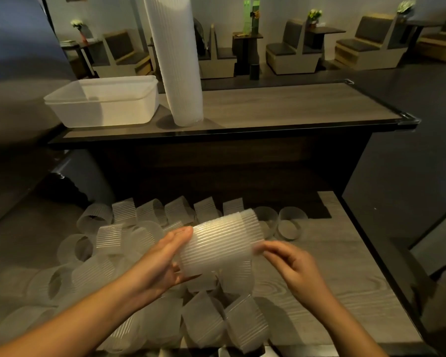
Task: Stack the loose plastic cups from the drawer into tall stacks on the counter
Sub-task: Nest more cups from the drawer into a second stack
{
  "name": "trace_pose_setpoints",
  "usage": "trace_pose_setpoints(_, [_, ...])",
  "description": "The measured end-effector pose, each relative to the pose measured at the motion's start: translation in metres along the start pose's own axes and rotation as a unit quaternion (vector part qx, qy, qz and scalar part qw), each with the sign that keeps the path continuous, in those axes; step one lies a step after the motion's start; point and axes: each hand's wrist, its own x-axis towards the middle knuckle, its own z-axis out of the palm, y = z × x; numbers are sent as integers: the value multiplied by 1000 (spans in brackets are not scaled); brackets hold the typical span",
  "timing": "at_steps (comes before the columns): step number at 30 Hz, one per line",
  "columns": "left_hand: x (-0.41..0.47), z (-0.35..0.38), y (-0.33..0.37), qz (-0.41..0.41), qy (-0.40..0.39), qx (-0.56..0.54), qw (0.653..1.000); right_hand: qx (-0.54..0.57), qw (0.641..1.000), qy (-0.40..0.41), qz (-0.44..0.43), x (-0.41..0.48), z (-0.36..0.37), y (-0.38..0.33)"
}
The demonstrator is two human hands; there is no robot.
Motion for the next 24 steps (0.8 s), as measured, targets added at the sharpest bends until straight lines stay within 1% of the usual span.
trace_pose_setpoints(2, [1,1,0,3,1,0,1000,-40,998,-38,-12,-2,6,-4])
trace_pose_setpoints(4, [0,1,1,1,2,-4,1000,-24,998,-56,-2,-1,6,-5])
trace_pose_setpoints(5, [0,1,1,-1,0,-7,1000,6,999,-41,10,2,4,-1])
trace_pose_setpoints(6, [-1,0,1,-3,-3,-8,1000,38,999,-9,21,7,0,3])
trace_pose_setpoints(7, [-2,0,1,-5,-6,-6,1000,55,997,36,32,14,-5,12])
trace_pose_setpoints(8, [-3,0,1,-8,-7,-5,1000,43,995,82,45,22,-10,24])
trace_pose_setpoints(10, [-4,1,1,-12,-10,-7,1000,-70,982,146,92,40,-21,52])
trace_pose_setpoints(12, [-5,2,1,-13,-14,-7,1000,-209,954,163,141,55,-32,80])
trace_pose_setpoints(15, [-6,3,2,-10,-10,0,1000,-362,912,110,159,66,-42,110])
trace_pose_setpoints(18, [-7,4,3,-11,-11,-4,1000,-483,863,51,138,66,-46,130])
trace_pose_setpoints(20, [-7,4,4,-13,-10,-8,1000,-522,843,37,121,64,-47,136])
trace_pose_setpoints(22, [-6,5,4,-16,-7,-8,1000,-531,839,43,112,61,-49,141])
trace_pose_setpoints(23, [-6,5,5,-16,-5,-8,1000,-515,848,55,115,59,-49,144])
trace_pose_setpoints(24, [-6,5,5,-17,-4,-8,1000,-476,867,77,126,58,-50,144])
